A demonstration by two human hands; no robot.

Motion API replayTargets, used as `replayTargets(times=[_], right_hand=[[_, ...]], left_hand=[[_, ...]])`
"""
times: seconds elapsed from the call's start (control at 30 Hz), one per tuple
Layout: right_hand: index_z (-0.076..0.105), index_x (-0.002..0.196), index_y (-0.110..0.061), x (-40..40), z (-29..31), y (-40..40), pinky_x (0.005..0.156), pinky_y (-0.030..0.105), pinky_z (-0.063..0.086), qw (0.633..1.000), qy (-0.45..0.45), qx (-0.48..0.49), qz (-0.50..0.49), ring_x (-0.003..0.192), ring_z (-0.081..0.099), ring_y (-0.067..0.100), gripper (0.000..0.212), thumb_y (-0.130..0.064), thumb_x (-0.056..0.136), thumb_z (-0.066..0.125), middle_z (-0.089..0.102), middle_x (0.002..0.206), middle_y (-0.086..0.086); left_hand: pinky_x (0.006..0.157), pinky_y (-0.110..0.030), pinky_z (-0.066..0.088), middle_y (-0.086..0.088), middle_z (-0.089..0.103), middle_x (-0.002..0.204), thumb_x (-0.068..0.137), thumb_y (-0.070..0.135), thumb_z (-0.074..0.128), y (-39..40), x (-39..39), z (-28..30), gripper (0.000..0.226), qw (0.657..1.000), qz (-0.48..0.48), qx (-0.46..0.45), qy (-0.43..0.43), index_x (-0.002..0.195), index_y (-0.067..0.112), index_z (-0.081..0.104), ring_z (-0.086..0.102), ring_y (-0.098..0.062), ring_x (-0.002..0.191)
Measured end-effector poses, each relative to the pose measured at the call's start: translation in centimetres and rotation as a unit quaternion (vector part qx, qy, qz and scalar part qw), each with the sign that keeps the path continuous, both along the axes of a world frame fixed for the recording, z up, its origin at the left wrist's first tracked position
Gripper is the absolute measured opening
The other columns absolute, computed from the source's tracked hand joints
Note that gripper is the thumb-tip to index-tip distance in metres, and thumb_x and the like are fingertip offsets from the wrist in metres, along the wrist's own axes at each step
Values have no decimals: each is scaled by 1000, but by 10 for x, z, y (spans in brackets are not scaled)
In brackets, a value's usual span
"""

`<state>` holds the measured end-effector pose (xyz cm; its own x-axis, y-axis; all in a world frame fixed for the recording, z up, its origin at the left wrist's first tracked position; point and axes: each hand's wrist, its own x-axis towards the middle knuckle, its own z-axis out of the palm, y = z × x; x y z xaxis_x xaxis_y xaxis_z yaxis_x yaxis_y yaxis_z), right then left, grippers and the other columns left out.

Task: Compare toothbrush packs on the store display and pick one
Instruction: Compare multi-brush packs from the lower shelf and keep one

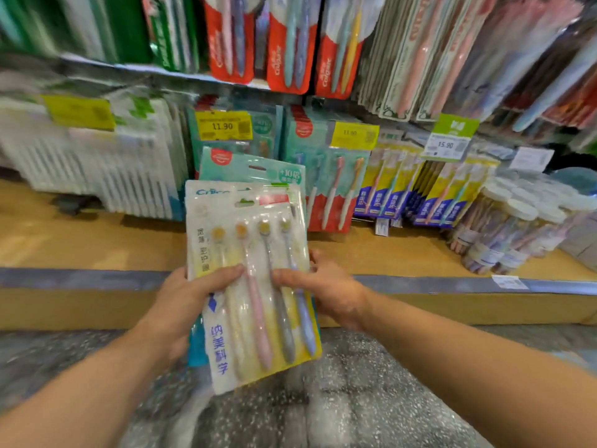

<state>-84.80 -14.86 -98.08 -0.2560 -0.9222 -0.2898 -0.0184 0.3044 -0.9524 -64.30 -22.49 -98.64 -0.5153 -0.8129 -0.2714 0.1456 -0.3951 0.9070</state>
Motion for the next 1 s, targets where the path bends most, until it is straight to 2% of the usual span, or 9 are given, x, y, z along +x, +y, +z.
replayTargets(times=[0.07,0.13,0.3,0.43,0.53,0.67,0.8,0.9,1.0], right_hand=[[57,130,-7,16,2,-5,85,41,63,997,-43,-51,-41,99,77,28,70,-13,71,93,78,113,14],[55,131,-5,29,7,-9,88,51,62,991,-82,-84,-59,99,77,34,78,-11,65,96,77,113,18],[58,121,-14,46,6,-7,95,56,59,987,-95,-108,-74,99,77,32,74,-18,58,97,78,107,12],[56,124,-18,51,-1,-2,94,57,59,986,-107,-94,-92,98,78,32,75,-29,61,94,78,109,11],[56,130,-20,52,-6,-3,93,58,59,985,-105,-99,-96,100,77,32,73,-32,69,95,78,112,10],[57,128,-27,60,-9,2,95,53,59,989,-67,-96,-86,102,77,26,79,-50,62,93,78,115,3],[47,144,-40,67,-10,4,115,49,44,994,-45,-72,-63,128,61,14,88,-76,69,77,65,137,-15],[48,139,-48,72,-11,1,120,42,35,997,-44,-52,-23,134,52,8,55,-64,90,65,60,139,-24],[50,140,-48,77,-16,-4,119,48,39,999,-32,-27,3,133,57,12,57,-66,87,64,66,135,-22]], left_hand=[[84,-55,62,-20,78,108,56,30,92,-1,7,10,75,1000,22,5,15,123,8,70,76,-41,96],[93,-60,58,-21,77,113,66,27,85,-2,14,18,65,999,26,5,25,126,8,68,73,-44,104],[89,-57,61,-18,78,113,72,30,80,-1,36,26,58,1000,-15,25,10,126,17,67,76,-36,98],[92,-59,57,-20,77,115,70,14,81,4,50,22,58,995,-63,72,1,126,20,66,75,-37,97],[98,-61,54,-23,74,120,71,6,84,4,54,21,62,992,-94,81,-17,129,15,66,74,-40,104],[105,-63,47,-27,69,128,71,4,85,3,63,15,63,986,-113,122,-22,132,10,66,68,-43,116],[96,-58,56,-27,73,118,73,-2,81,4,80,6,57,981,-131,132,-52,127,6,68,75,-39,97],[89,-55,58,-26,76,107,73,-5,78,6,94,0,53,980,-115,138,-83,123,8,68,77,-37,87],[94,-54,55,-23,76,102,74,3,79,9,106,-2,41,980,-94,148,-94,115,6,73,76,-34,82]])
